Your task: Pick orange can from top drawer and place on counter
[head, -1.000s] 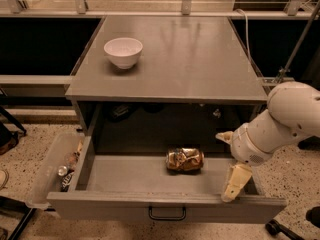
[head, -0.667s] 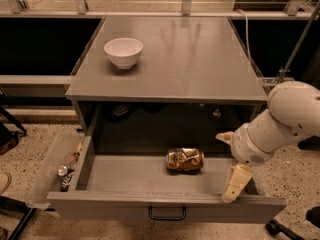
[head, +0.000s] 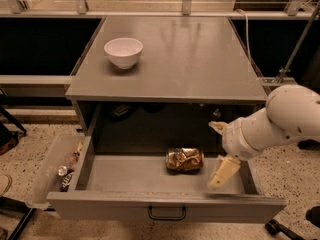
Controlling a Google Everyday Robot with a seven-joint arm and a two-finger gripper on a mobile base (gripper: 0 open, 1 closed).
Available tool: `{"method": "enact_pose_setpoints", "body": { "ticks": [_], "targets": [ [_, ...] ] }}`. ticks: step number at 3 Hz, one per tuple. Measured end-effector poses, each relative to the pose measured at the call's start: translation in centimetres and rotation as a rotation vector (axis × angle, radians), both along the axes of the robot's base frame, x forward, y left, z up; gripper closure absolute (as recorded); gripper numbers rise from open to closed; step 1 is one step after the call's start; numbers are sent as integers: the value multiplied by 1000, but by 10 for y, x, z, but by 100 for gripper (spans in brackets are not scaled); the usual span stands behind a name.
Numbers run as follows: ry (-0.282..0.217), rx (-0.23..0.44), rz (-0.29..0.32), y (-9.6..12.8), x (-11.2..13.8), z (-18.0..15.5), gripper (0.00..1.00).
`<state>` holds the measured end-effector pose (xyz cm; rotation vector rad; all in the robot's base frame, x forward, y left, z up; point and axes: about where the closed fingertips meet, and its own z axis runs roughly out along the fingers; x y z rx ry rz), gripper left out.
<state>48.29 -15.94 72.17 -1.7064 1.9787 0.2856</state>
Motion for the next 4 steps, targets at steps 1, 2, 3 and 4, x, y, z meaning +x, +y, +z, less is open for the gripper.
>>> {"method": "enact_pose_setpoints", "body": {
  "ticks": [1, 2, 3, 4],
  "targets": [
    [-93, 61, -28, 23, 22, -18, 0],
    [-156, 67, -59, 23, 39, -12, 0],
    [-158, 67, -54, 24, 40, -11, 0],
    [-153, 69, 4, 59, 42, -25, 0]
  ]
}}
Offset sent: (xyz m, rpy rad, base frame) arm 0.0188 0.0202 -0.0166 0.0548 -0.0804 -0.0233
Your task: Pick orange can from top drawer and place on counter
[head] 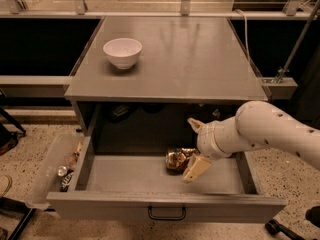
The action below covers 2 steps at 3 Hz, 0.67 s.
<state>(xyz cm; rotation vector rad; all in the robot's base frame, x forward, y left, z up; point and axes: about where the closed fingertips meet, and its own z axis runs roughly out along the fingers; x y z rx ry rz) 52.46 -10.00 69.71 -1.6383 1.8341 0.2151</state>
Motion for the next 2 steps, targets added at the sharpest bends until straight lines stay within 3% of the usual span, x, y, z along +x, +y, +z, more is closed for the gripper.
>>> {"method": "enact_pose_setpoints", "body": {
  "ticks": [1, 2],
  "targets": [
    [46, 23, 44, 48, 3, -31, 0],
    [45, 22, 44, 48, 3, -31, 0]
  ]
}}
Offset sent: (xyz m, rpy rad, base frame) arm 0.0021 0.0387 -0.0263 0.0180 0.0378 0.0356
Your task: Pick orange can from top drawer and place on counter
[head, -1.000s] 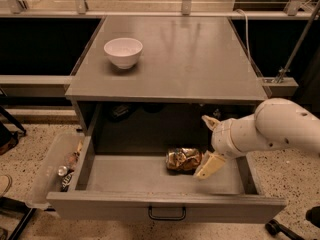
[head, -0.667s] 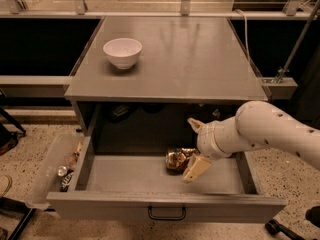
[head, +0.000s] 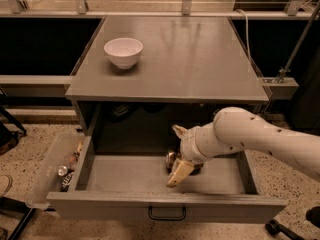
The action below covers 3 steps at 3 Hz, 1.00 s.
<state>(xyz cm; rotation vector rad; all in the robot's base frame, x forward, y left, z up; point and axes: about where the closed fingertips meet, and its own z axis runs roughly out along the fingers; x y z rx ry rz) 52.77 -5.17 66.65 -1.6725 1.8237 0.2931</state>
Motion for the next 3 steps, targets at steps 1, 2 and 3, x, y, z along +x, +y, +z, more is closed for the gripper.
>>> {"method": "enact_pose_setpoints", "body": {
  "ticks": [1, 2, 3],
  "targets": [
    [22, -68, -66, -15, 40, -29, 0],
    [22, -68, -66, -15, 40, -29, 0],
    [-4, -42, -88, -30, 33, -36, 0]
  ]
}}
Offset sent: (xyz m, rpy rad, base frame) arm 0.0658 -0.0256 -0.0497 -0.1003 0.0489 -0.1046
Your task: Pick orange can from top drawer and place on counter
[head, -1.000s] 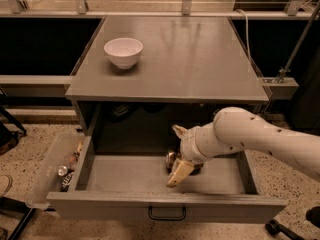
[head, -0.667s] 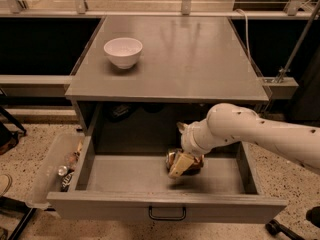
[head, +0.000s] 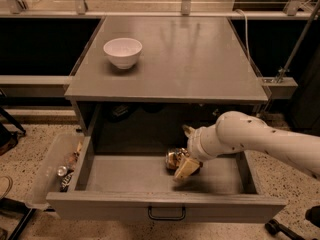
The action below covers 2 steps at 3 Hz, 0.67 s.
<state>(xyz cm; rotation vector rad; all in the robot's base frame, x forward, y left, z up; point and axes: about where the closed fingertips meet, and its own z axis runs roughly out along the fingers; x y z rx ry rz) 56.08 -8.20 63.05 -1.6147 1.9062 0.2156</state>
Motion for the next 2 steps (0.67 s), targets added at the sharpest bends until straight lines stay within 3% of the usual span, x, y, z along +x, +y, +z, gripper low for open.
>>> {"method": "enact_pose_setpoints", "body": {
  "ticks": [1, 2],
  "targets": [
    [-29, 24, -6, -8, -3, -5, 0],
    [-29, 25, -7, -8, -3, -5, 19]
  ]
}}
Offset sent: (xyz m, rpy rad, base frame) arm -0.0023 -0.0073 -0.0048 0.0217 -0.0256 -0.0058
